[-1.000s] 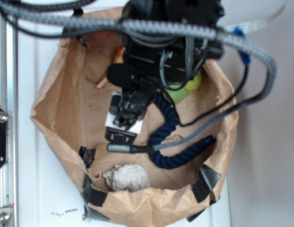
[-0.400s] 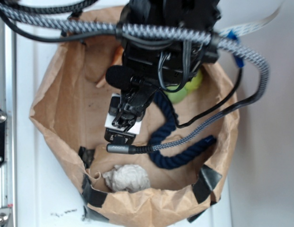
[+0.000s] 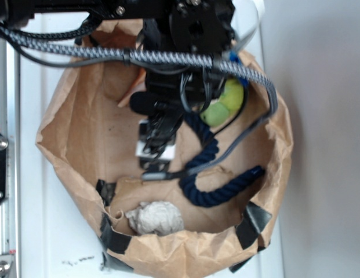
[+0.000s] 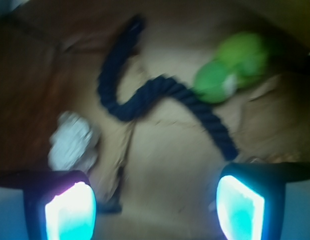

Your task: Grab the shell.

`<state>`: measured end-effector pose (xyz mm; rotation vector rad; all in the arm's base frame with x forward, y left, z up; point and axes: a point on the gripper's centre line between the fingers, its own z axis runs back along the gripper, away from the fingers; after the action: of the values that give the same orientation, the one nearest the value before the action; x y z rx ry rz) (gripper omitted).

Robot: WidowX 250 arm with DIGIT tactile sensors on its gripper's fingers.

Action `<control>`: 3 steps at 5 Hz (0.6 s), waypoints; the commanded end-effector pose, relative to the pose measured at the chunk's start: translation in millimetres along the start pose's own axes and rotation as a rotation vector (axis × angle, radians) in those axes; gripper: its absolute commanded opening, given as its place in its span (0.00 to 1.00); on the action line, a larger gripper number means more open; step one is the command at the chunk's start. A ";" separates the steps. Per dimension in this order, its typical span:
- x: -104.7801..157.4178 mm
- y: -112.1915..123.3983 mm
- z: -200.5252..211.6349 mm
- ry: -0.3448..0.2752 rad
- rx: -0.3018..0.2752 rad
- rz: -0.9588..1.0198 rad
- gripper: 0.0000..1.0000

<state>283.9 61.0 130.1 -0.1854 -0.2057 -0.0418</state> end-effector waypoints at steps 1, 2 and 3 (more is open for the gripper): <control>3.7 10.4 4.5 -0.097 0.146 0.164 1.00; -3.2 19.8 1.0 -0.132 0.200 0.204 1.00; -5.6 28.4 -7.3 -0.132 0.227 0.244 1.00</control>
<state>276.6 89.0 92.3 -0.0020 -0.2612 0.2183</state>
